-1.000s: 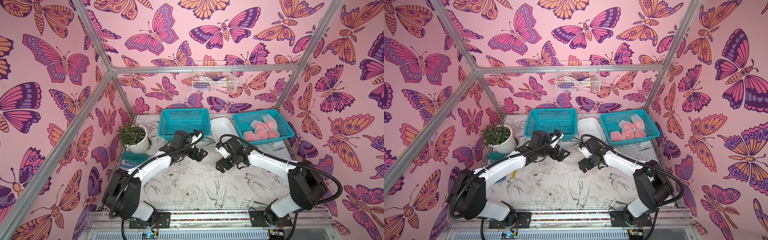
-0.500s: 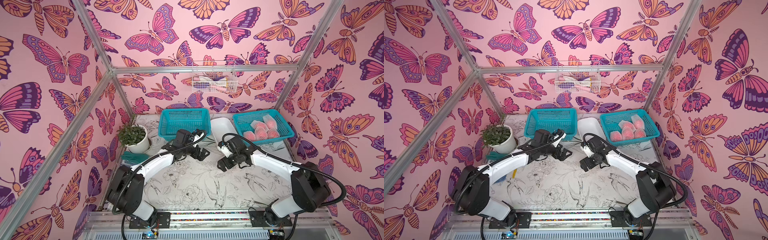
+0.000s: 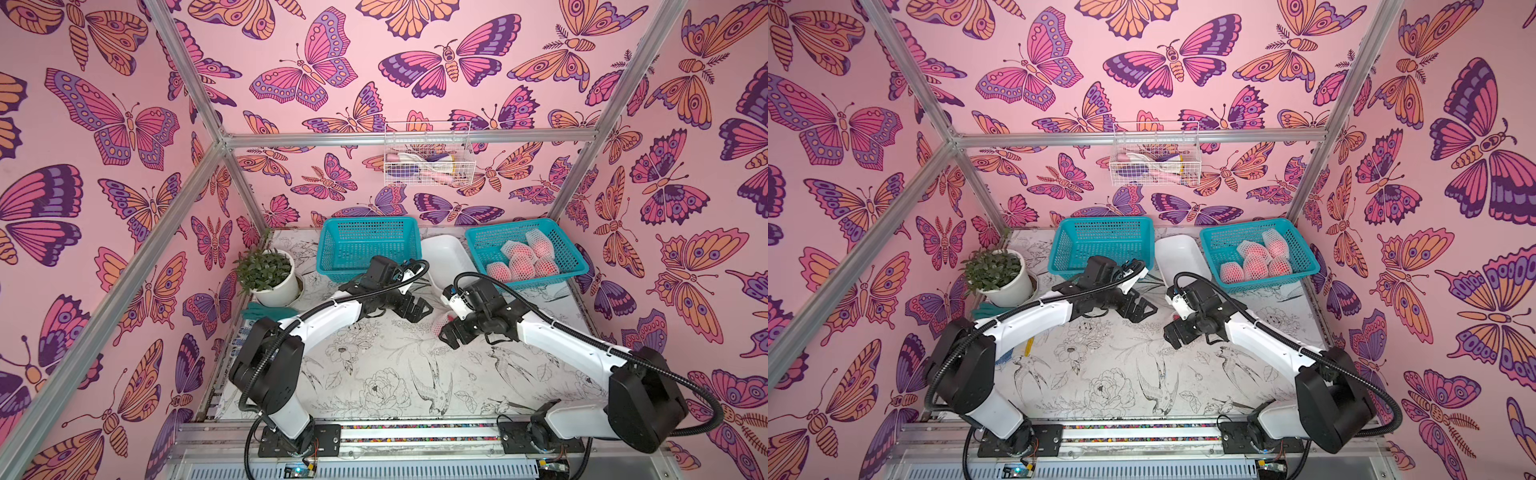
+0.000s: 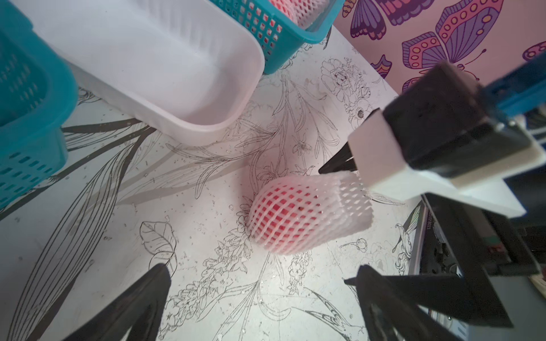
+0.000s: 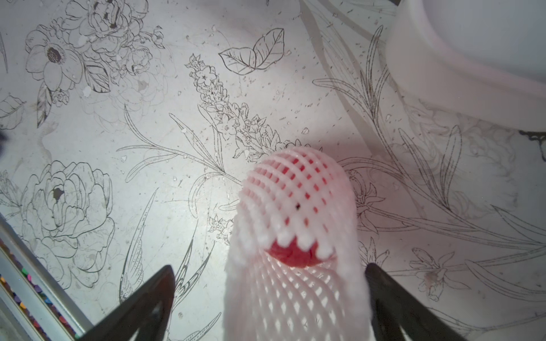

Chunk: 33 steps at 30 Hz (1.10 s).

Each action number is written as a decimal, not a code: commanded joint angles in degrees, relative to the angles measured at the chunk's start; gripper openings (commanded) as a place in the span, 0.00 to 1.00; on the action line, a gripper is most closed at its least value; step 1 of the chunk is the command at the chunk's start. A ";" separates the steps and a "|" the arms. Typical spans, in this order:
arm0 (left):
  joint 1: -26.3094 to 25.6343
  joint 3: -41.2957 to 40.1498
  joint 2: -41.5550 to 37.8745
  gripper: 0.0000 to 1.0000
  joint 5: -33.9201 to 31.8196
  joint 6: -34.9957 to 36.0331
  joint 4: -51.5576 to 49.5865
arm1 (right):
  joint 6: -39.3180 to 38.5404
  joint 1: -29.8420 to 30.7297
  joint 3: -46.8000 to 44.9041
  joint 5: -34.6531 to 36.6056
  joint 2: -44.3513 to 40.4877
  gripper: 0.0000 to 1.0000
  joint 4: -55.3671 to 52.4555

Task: Remove foam nets from apples
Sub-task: Remove the foam net from the apple.

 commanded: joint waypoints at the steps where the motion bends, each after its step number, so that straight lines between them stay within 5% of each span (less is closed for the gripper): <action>1: -1.55 3.23 2.41 0.95 0.40 0.24 -2.66 | 0.54 -0.30 -2.44 1.66 -3.87 0.99 -2.59; 15: -4.72 14.97 13.10 0.82 0.98 1.45 -9.66 | 10.41 -0.35 -10.12 7.13 -15.97 0.99 -1.60; 25: -4.97 18.95 17.04 0.75 5.99 2.73 -12.23 | 10.72 -0.35 -8.43 4.61 -13.43 0.99 -1.21; 33: -4.96 18.96 15.95 0.82 8.33 2.87 -13.00 | 12.04 -0.35 -8.64 5.82 -13.52 0.99 2.05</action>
